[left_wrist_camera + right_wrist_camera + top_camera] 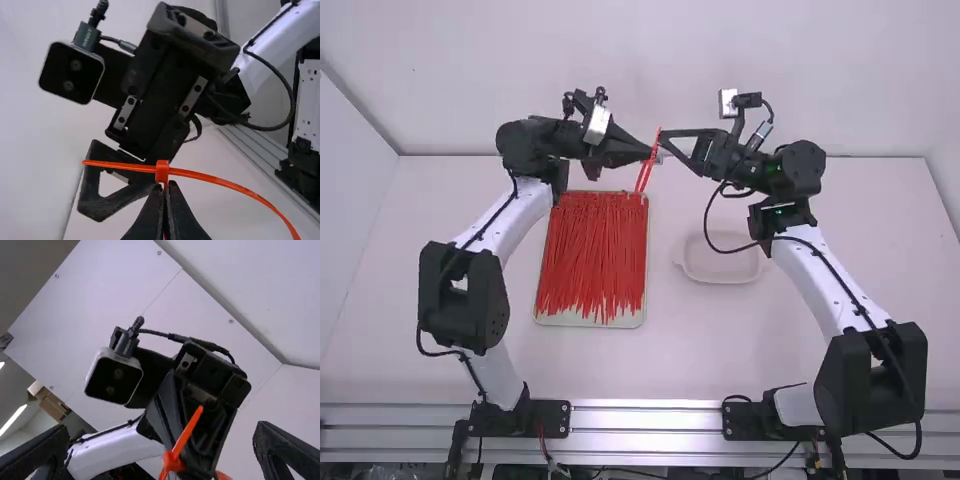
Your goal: Fasten the cable tie
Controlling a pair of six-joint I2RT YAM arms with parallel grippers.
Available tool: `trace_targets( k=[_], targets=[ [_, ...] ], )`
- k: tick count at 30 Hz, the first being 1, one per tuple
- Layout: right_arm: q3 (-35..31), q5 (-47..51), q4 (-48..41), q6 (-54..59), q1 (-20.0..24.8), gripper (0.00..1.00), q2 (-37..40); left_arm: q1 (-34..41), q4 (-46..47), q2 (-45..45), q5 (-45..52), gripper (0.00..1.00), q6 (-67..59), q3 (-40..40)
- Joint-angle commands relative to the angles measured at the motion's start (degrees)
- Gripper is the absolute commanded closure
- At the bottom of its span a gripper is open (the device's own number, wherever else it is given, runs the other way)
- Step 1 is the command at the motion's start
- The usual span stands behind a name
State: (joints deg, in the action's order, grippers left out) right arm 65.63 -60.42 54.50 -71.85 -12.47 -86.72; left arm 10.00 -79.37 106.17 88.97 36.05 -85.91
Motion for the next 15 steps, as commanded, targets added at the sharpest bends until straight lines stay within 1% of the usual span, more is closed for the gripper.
trace_targets(
  k=[1,3,5,7,11,14,15],
  targets=[
    [1.90,0.33,0.42,-0.33,0.09,0.08,0.13,0.92,-3.65,-1.92,0.22,0.98,4.79,1.60],
    [1.90,0.24,0.44,-0.37,-0.04,0.23,0.13,0.79,-7.63,-1.92,-0.02,0.98,7.56,2.16],
    [1.90,0.26,0.42,-0.35,-0.59,0.34,0.13,1.36,-10.03,-1.92,0.00,0.98,9.38,2.47],
    [1.90,0.22,0.42,-0.35,-1.18,0.55,0.13,1.16,-10.64,-1.92,0.00,0.98,9.57,2.69],
    [1.90,0.15,0.42,-0.35,-1.97,0.65,0.13,1.07,-10.45,-1.92,-0.09,0.98,9.57,2.67],
    [1.90,0.07,0.39,-0.35,-2.40,0.68,0.13,0.92,-9.99,-1.92,-0.72,0.98,9.60,2.67],
    [1.90,-0.17,0.42,-0.37,-2.67,0.72,0.13,0.85,-9.14,-1.92,-1.42,0.98,9.60,2.67]
  ],
)
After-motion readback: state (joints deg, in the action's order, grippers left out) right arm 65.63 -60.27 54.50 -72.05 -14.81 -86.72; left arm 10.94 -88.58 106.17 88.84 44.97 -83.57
